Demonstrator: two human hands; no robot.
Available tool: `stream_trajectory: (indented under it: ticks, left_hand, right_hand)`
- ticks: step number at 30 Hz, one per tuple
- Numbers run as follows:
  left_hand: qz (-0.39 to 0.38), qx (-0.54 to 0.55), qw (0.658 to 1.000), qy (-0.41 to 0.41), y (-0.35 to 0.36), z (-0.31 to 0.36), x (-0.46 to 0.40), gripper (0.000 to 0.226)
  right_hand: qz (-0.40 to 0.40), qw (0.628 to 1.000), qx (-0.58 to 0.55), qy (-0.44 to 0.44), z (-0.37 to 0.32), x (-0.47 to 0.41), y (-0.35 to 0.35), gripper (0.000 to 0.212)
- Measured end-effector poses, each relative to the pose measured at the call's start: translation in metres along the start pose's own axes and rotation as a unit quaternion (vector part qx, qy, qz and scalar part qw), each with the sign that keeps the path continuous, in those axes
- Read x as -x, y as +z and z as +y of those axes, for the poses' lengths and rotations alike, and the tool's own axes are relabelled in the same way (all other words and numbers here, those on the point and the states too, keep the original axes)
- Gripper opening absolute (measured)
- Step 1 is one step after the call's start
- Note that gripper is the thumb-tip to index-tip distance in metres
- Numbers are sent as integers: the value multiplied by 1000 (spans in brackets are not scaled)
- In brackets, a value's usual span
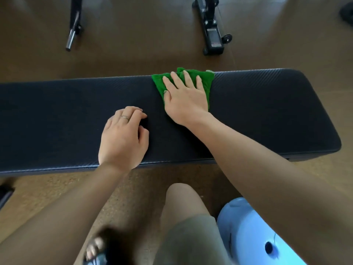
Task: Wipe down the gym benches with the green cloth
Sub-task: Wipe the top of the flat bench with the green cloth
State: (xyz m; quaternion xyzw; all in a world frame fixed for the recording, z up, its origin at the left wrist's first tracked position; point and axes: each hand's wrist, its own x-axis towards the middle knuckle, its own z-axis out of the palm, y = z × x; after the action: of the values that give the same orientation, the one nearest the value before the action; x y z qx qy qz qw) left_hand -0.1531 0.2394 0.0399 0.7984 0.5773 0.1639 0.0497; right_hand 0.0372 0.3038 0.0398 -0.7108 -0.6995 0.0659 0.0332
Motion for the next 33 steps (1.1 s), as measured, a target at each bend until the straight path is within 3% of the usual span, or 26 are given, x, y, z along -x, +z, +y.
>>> stream_trajectory:
  ticks: [8, 12, 18, 21, 28, 31, 33]
  left_hand:
    - [4, 5, 1000, 9, 2, -1, 1, 31]
    - [18, 18, 1000, 13, 2, -1, 4, 31]
    - [22, 20, 999, 18, 3, -2, 2, 31]
    - [29, 18, 999, 19, 3, -1, 3, 32]
    - [24, 3, 999, 21, 4, -1, 2, 27]
    - [24, 7, 1000, 16, 4, 0, 3, 25]
    - [26, 8, 1000, 11, 3, 1, 3, 29]
  right_hand:
    - [19, 993, 21, -115, -14, -25, 4, 53]
    - [5, 999, 30, -29, 9, -53, -9, 52]
    - [24, 990, 44, 131, 115, -33, -29, 58]
    - [10, 981, 47, 186, 103, -37, -28, 56]
    - [3, 997, 33, 63, -1, -40, -7, 50]
    - [-1, 1000, 14, 10, 25, -28, -9, 53]
    - [15, 999, 23, 38, 72, -20, -15, 54]
